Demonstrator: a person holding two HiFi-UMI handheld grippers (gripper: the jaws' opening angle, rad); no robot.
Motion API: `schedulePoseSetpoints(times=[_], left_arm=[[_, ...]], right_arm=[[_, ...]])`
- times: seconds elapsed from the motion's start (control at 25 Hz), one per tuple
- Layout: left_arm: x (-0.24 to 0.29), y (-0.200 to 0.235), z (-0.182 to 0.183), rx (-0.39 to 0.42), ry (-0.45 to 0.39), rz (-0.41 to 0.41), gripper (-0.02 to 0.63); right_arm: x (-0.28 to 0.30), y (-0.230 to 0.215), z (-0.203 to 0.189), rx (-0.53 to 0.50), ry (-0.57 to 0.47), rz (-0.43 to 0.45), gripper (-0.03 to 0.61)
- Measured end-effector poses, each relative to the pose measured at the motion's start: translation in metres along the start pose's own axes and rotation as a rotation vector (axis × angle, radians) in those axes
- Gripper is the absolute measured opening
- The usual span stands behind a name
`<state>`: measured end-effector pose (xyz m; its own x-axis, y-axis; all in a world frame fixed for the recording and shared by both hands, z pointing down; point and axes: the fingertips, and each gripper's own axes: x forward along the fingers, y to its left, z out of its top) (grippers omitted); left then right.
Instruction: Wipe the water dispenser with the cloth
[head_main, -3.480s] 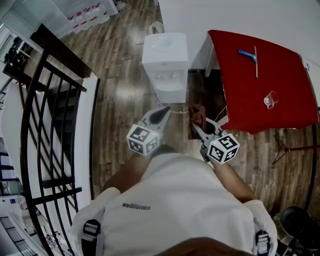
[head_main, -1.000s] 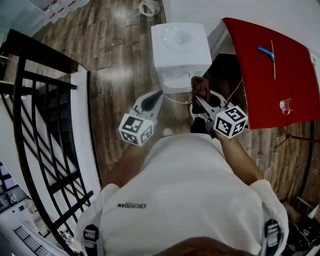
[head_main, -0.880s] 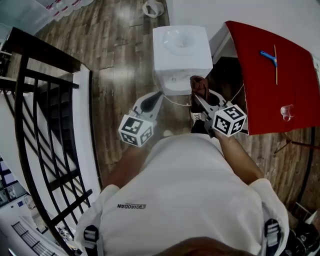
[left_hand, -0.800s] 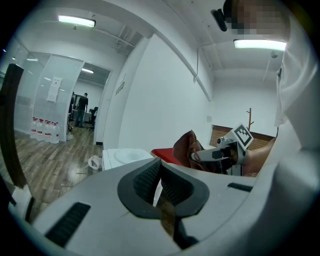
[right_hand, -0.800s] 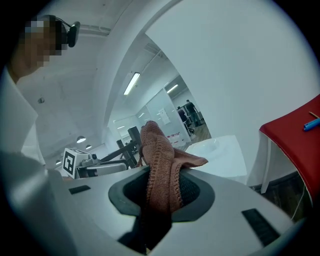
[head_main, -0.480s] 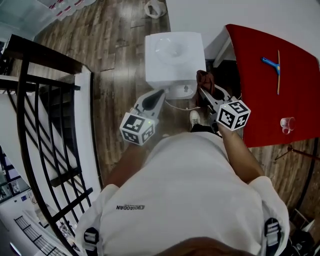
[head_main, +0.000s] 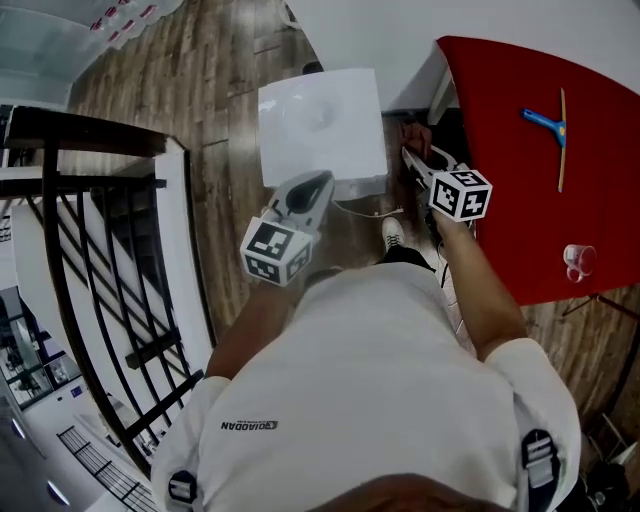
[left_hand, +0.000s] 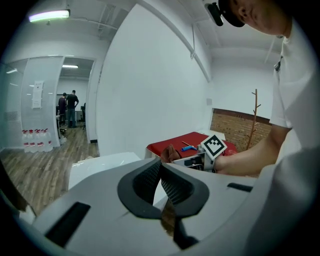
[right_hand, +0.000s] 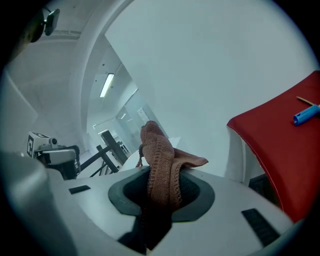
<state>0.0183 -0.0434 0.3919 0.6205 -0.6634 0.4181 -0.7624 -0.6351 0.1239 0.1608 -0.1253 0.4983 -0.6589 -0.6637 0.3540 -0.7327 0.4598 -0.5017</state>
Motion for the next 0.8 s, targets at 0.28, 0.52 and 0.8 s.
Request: schedulePoseSetpoints(times=[0.28,0.52,0.8], left_arm=[[0.035,-0.003,0.001,-0.015,0.064,0.012,-0.003],[0.051,-0.017,-0.03,-0.057,0.156,0.013,-0.003],[0.062,0.0,-0.029,-0.091,0.173,0.071,-0.003]], right_arm=[[0.061,-0.037,-0.001,0.058,0.059,0.058,0.087],[0.113,-0.074,-0.004,0.142,0.095,0.085,0.087],[0.157,-0.069,0.032,0.123,0.084,0.196,0.087]])
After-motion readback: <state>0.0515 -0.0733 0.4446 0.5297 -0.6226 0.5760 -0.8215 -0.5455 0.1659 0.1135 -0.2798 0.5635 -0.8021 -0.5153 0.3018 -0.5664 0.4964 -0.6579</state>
